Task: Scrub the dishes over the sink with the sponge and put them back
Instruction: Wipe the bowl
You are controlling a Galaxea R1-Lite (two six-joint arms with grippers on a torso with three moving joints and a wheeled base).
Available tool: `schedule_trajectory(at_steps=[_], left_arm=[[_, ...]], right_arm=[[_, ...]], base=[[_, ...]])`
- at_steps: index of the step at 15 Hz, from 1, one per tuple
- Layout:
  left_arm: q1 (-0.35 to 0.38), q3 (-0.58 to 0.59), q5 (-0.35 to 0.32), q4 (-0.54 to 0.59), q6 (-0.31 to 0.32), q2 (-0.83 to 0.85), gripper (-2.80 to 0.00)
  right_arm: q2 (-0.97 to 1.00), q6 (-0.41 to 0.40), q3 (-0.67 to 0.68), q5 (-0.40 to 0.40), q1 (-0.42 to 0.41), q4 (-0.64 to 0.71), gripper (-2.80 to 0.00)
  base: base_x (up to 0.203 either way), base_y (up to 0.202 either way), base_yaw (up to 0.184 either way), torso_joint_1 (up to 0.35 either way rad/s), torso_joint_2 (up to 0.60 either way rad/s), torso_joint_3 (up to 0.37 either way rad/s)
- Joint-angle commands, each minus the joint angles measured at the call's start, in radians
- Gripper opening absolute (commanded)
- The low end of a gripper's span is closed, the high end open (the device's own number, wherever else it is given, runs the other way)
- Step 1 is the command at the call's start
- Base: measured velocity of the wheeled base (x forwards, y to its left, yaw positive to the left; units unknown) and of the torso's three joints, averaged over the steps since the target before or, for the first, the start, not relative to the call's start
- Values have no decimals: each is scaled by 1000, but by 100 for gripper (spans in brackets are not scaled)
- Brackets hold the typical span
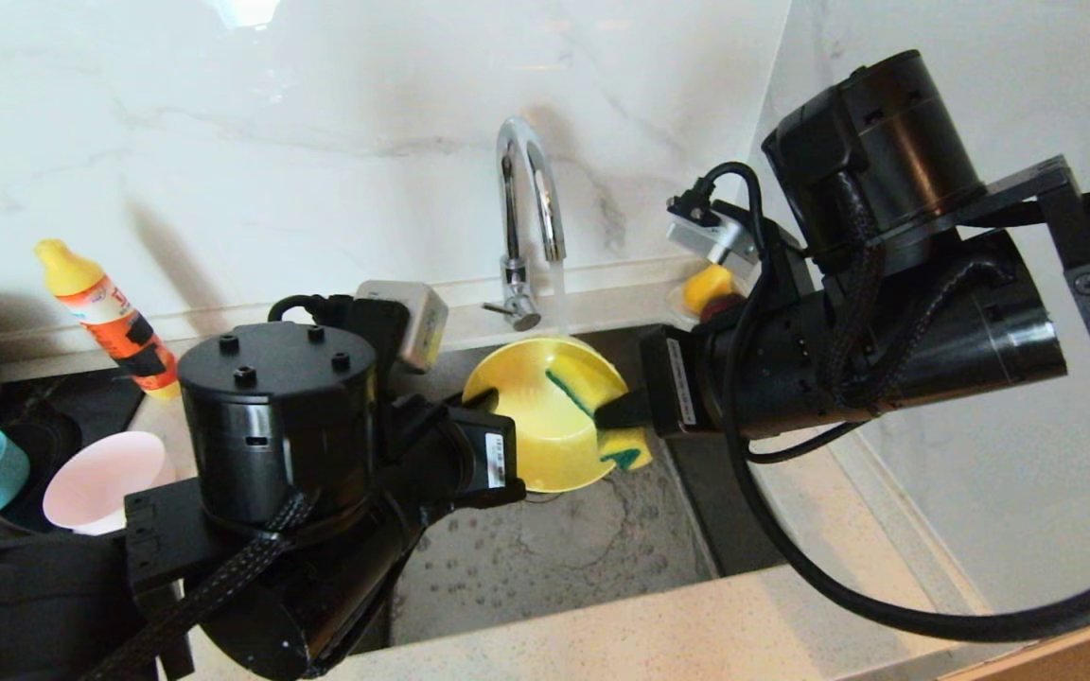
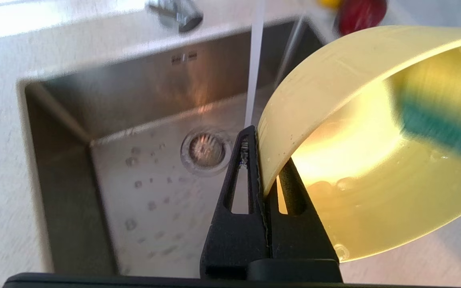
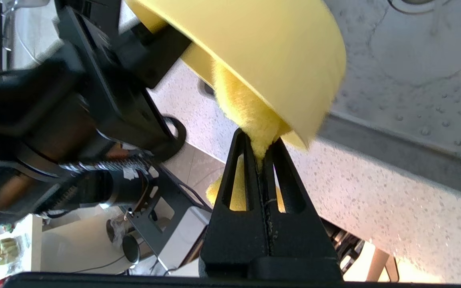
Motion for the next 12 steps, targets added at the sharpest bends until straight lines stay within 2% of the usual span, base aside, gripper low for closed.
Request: schedule_trajectory(at_steps=[1,12], left_arm=[[0,-7,4,-5,0,-2,-280],[3,-22,4,-6,-2,-5,-280]], right_arm=[[-14,3,15,3,-3,2,-280],[54,4,-1,5,71,0,-280]], base=[[0,0,0,0,0,0],[0,0,0,0,0,0]])
